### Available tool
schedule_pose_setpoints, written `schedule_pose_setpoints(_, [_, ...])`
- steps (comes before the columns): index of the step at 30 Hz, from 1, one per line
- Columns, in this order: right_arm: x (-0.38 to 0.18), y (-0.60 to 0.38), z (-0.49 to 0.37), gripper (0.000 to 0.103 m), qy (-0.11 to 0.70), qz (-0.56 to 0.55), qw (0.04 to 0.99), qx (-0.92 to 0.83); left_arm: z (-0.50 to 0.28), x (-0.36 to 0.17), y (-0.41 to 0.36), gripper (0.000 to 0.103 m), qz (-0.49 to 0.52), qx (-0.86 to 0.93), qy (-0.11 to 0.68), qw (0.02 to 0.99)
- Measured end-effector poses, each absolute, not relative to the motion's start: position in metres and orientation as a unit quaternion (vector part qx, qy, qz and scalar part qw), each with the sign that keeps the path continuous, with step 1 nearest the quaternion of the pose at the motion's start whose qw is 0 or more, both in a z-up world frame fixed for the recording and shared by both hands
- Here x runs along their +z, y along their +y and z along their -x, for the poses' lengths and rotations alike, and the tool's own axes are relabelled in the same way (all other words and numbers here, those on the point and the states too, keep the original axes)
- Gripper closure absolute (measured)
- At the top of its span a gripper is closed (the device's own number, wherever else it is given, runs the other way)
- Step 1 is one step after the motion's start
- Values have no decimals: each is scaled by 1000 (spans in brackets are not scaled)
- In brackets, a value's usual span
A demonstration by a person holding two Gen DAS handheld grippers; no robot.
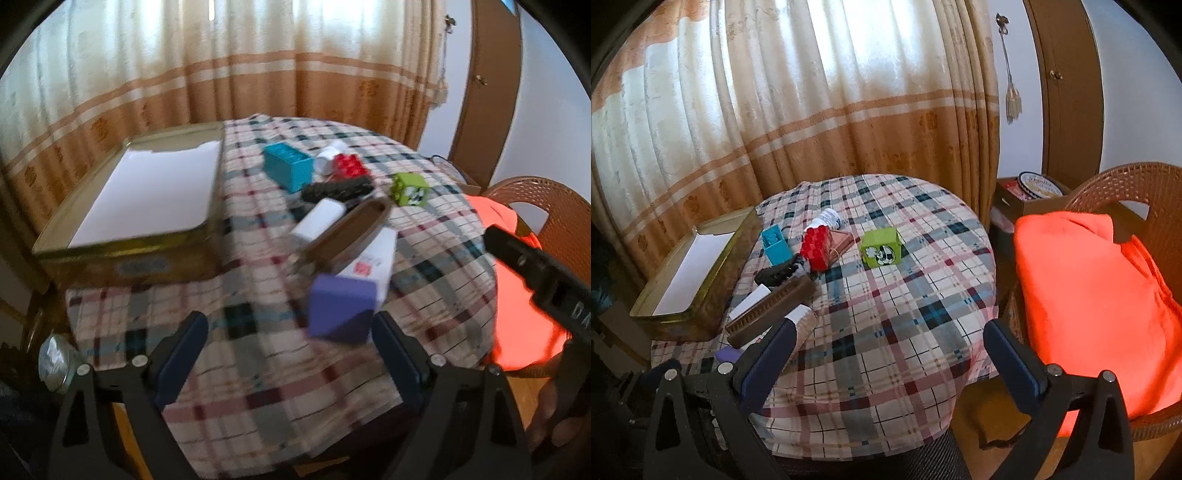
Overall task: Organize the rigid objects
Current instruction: 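Grasp the purple cube with the left gripper while the right grasps the brown bar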
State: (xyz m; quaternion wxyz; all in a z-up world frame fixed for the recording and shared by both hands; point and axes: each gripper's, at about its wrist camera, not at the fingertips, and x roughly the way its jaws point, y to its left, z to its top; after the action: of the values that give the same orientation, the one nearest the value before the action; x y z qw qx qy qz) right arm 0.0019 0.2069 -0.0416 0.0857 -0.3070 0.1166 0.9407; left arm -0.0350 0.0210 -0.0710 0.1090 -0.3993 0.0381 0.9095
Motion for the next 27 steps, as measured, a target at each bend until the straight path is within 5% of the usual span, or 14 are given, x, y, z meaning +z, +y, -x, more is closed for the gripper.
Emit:
schedule_pose_setpoints(11, [-45, 210, 6, 1, 120, 316, 77, 938, 59, -91, 27, 35, 440, 886, 21, 147])
schedule_pose_setpoints(16, [-51, 209, 12, 1, 125, 329, 74, 933, 62, -92, 22, 63, 435, 887, 18, 158])
schedule_pose_setpoints(27, [-62, 196, 23, 1, 133, 354, 41, 925, 59, -78, -2, 64, 422, 892, 6, 162])
